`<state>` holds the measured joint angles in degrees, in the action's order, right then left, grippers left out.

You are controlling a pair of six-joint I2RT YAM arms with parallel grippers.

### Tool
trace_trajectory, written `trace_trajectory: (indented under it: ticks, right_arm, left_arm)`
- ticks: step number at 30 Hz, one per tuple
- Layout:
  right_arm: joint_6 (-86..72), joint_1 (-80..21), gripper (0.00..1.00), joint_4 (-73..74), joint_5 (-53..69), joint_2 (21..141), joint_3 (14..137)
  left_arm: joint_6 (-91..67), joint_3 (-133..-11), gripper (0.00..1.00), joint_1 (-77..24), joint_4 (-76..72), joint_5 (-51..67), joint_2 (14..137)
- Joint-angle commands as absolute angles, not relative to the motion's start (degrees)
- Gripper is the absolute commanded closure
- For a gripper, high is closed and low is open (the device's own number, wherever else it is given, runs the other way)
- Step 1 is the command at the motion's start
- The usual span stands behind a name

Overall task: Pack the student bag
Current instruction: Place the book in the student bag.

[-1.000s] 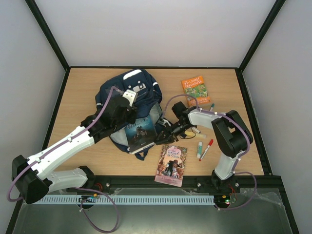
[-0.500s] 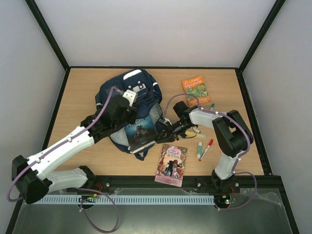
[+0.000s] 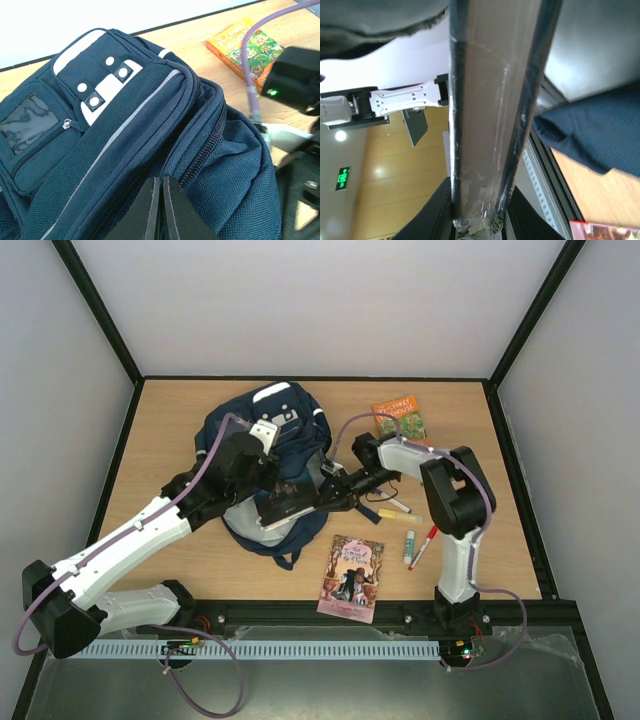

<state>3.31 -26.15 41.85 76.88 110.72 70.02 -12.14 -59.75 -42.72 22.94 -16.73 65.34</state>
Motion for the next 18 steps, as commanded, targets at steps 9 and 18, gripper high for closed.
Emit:
trace_trajectory:
  ticks: [9, 18]
  right_arm:
    - [-2.6, -26.3, 0.73, 41.4, 79.9, 121.0, 78.1]
    - [-11.8, -26.8, 0.42, 29.8, 60.5, 110.4, 68.1]
  left_arm:
    - [-12.7, -63.6, 0.98, -42.5, 20.8, -16.9, 65.2]
    - [-12.7, -63.2, 0.98, -42.5, 20.2, -16.5, 65.5]
